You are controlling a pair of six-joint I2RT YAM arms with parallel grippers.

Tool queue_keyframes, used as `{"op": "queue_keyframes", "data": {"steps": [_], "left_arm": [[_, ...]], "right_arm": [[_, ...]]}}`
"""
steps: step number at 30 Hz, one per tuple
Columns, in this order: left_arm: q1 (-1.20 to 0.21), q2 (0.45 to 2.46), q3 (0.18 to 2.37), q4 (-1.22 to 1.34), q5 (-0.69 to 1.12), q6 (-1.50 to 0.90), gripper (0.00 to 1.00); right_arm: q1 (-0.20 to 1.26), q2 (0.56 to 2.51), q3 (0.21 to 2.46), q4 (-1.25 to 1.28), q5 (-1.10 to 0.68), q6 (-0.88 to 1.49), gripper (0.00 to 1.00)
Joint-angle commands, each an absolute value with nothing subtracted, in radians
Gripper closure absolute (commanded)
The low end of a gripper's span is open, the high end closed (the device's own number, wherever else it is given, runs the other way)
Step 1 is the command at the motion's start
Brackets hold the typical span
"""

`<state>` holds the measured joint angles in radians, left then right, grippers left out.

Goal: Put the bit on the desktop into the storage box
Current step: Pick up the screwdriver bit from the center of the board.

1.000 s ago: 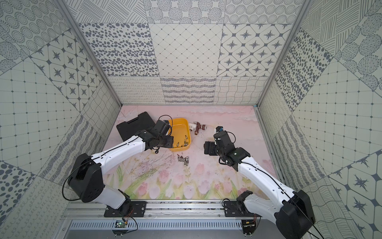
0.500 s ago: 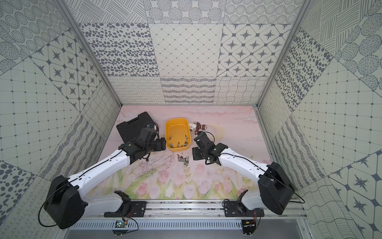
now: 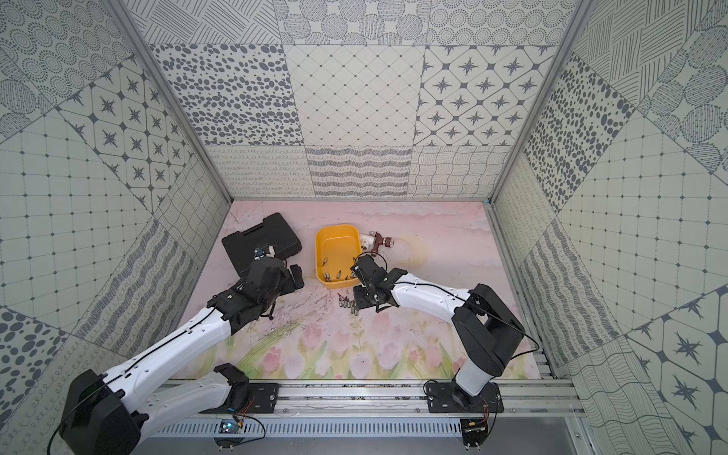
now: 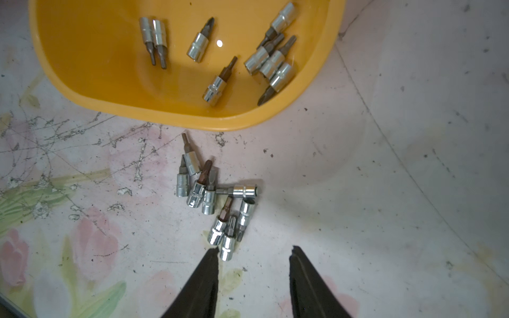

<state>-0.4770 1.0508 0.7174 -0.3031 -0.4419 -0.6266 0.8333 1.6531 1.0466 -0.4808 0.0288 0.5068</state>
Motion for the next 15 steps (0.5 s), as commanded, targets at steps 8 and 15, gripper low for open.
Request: {"op": "queue_keyframes", "data": {"steps": [8,15], "left_arm": [[-0.472,1.032,0.708,-0.294,-0.523,-0.68,0.01],[-0.469,1.043,0.71,-0.288,-0.52,-0.677,0.01]], "right_arm": [[0.843,1.763,1.118,-0.463,0.007,0.492,0.64],[0.842,1.806,1.132,-0.463,0.003,0.493,0.7]]}}
